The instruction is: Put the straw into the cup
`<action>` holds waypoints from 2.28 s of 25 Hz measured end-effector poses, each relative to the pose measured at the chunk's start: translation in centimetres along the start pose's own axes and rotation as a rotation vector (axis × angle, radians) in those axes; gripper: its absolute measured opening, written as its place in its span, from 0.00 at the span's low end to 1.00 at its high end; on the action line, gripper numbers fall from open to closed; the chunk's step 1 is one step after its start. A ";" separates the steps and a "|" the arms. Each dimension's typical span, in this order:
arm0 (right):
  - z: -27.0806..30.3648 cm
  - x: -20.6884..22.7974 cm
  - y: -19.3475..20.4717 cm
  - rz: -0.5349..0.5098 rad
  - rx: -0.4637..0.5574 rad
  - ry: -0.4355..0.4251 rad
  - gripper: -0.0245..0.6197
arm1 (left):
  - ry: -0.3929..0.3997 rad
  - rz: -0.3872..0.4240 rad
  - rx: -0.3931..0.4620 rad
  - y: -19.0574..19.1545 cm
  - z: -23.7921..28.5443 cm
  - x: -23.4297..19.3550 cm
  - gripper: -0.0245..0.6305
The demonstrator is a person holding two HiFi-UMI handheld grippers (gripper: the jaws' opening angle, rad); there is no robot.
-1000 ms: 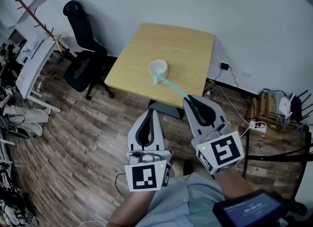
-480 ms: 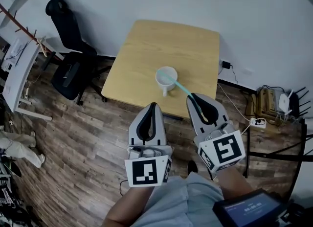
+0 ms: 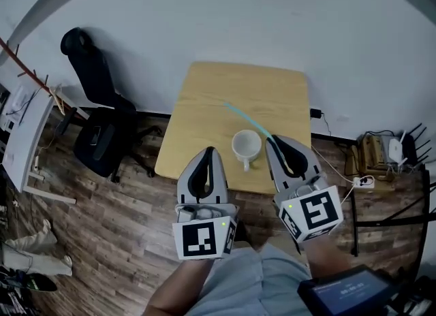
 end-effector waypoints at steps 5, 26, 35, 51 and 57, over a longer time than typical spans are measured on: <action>0.5 0.0 -0.2 -0.013 -0.008 0.026 0.08 | 0.028 -0.020 0.003 0.1 1.2 -0.6 0.03; 0.7 2.6 8.5 0.059 -0.214 0.002 0.08 | 0.037 -0.080 -0.151 7.0 5.1 0.9 0.03; 0.6 2.1 14.5 0.113 -0.305 -0.021 0.08 | 0.017 -0.092 -0.243 12.3 4.6 0.2 0.03; 2.3 1.7 20.5 0.157 -0.386 -0.066 0.08 | -0.005 -0.117 -0.345 17.5 5.3 -0.9 0.03; 2.8 1.4 21.0 0.173 -0.380 -0.104 0.14 | -0.011 -0.115 -0.349 17.9 5.6 -0.9 0.03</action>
Point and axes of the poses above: the fingertips, and each gripper's own axes: z forward along the fingers, x to its right, y out of its underside, the point moved 1 cm from there along -z, backward along the fingers, and after that the axes turned 4 degrees about -z, right-handed, at the moved point
